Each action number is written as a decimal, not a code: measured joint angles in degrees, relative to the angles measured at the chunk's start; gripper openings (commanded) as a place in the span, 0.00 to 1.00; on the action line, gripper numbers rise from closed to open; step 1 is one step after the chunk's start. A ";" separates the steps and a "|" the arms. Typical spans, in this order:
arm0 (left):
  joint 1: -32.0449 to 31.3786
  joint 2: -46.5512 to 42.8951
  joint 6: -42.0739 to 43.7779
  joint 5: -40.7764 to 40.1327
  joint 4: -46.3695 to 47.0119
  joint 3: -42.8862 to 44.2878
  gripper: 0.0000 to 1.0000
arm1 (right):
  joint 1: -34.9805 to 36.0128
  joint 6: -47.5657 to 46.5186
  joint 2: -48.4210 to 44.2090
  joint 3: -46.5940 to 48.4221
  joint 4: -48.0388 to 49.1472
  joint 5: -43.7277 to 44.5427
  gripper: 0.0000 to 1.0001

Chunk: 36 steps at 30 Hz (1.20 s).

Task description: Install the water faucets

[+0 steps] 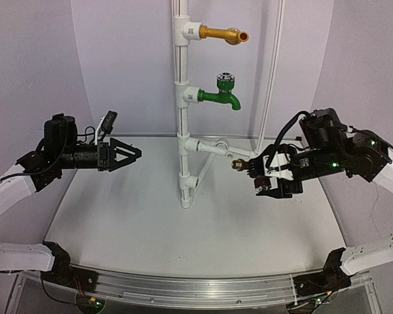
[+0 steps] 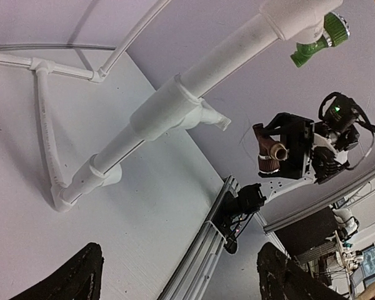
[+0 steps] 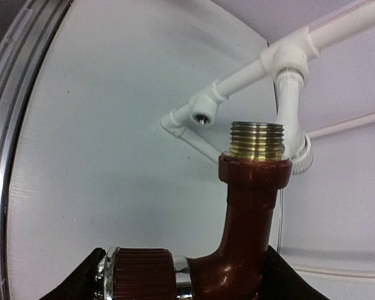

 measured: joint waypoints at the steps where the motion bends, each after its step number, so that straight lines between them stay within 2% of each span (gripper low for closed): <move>1: -2.32 1.22 0.57 -1.22 -0.30 1.39 0.83 | 2.65 1.19 0.82 0.93 0.61 1.43 0.48; 5: -12.95 6.87 3.64 -7.72 -2.81 8.16 0.82 | 9.33 5.13 4.48 4.08 1.69 6.12 0.47; 9: -22.96 13.24 6.51 -13.02 -3.78 13.94 0.82 | 10.84 7.32 8.08 6.59 3.43 11.93 0.46; 13: -28.80 17.37 7.30 -16.26 -3.45 16.11 0.81 | 11.90 7.87 9.69 7.38 4.95 17.16 0.47; 23: -31.80 21.61 6.54 -22.08 -2.14 20.87 0.73 | 14.40 7.21 10.52 8.53 5.97 22.55 0.47; 30: -32.26 23.79 5.56 -22.49 1.16 21.95 0.68 | 17.06 5.09 11.92 8.58 6.33 24.30 0.47; 34: -32.40 24.63 4.65 -22.42 2.41 22.02 0.59 | 17.82 4.46 12.87 8.92 6.43 24.80 0.47; 36: -32.40 25.16 4.50 -22.34 2.58 22.43 0.50 | 18.08 4.29 12.95 8.97 6.68 25.09 0.47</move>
